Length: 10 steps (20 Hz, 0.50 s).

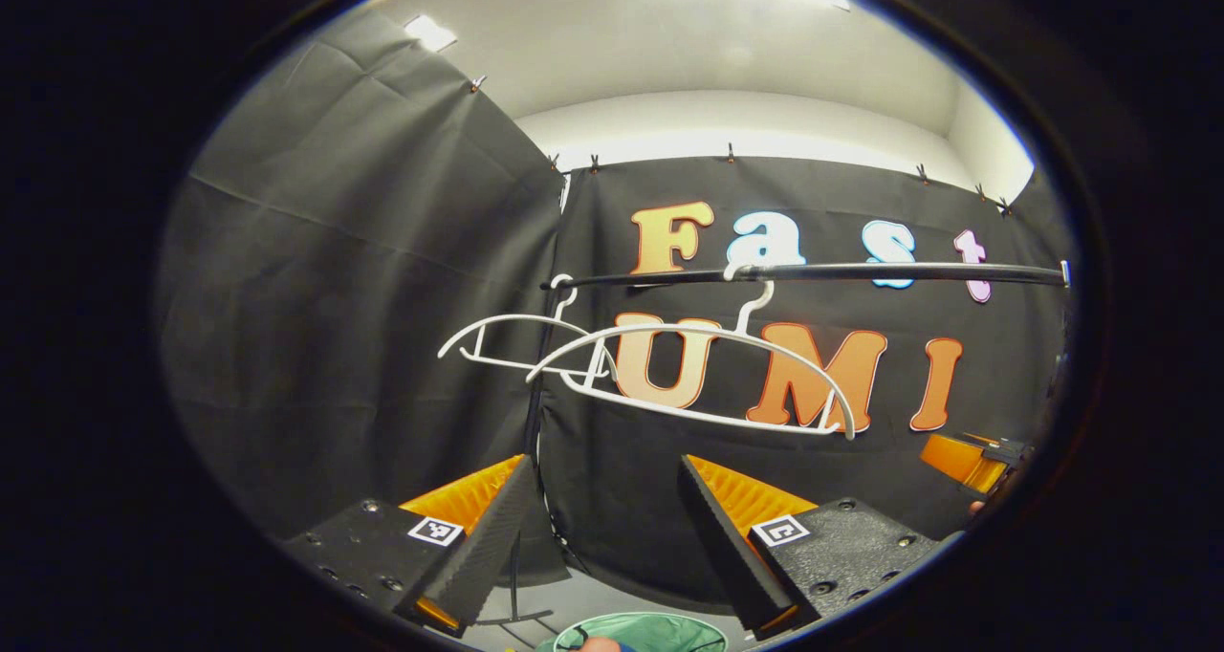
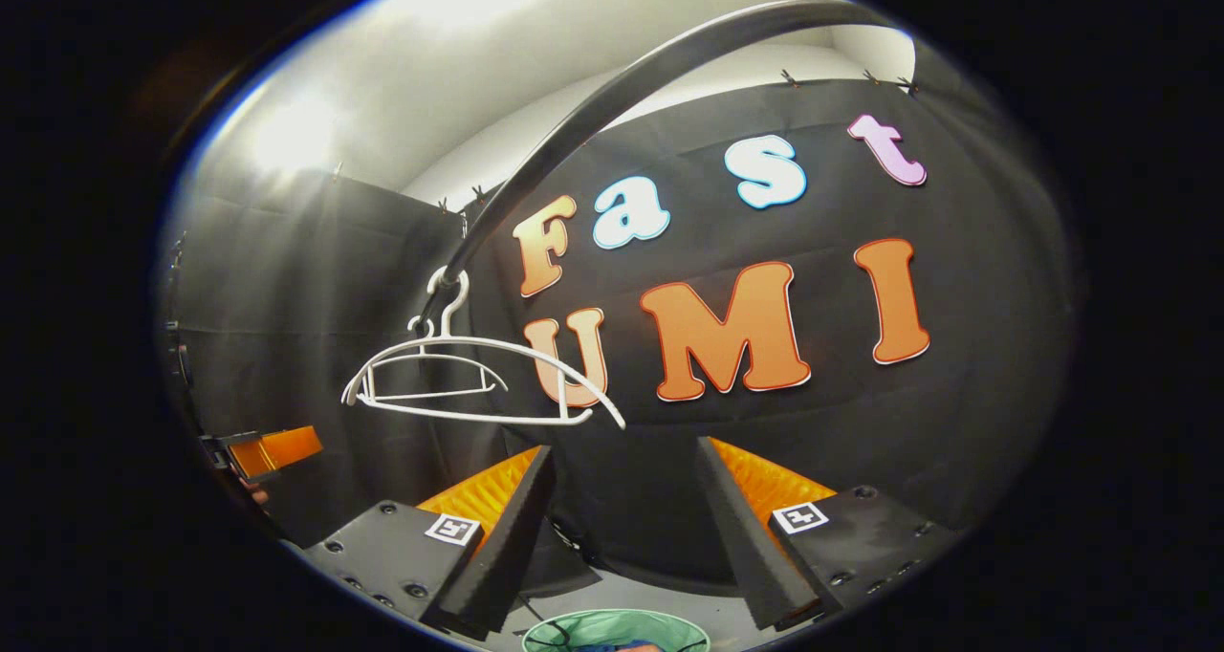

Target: Grasp the clothes on the hanger with both hands and then place them into the laundry hamper below.

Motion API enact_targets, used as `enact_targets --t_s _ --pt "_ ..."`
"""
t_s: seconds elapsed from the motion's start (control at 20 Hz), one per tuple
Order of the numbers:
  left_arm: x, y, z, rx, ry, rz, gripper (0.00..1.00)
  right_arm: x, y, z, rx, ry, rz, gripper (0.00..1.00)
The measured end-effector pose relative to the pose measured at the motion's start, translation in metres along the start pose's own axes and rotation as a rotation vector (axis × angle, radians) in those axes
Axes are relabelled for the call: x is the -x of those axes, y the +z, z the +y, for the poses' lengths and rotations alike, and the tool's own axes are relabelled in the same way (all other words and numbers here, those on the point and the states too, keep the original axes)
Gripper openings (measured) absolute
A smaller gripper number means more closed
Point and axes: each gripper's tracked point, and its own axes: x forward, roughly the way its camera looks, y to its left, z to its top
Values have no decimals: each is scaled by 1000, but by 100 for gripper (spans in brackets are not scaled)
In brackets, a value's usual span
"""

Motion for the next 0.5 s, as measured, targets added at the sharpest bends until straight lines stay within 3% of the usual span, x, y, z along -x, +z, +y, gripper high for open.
enact_targets --t_s 0.15,0.2,0.3,0.35,0.5 --pt "4 -3 -5 9 -4 5 92 0 -2 6 -4 28 2 100" --pt "5 -3 -6 7 -4 5 92 0 -2 7 0 33 2 96" --pt "7 -2 -9 9 -7 3 92 1 -1 9 1 45 0 100" --pt "8 -2 -10 10 -8 2 92 3 -1 10 1 49 -2 96" --pt "11 0 -8 -3 -2 -4 92 8 2 11 0 58 -6 96"
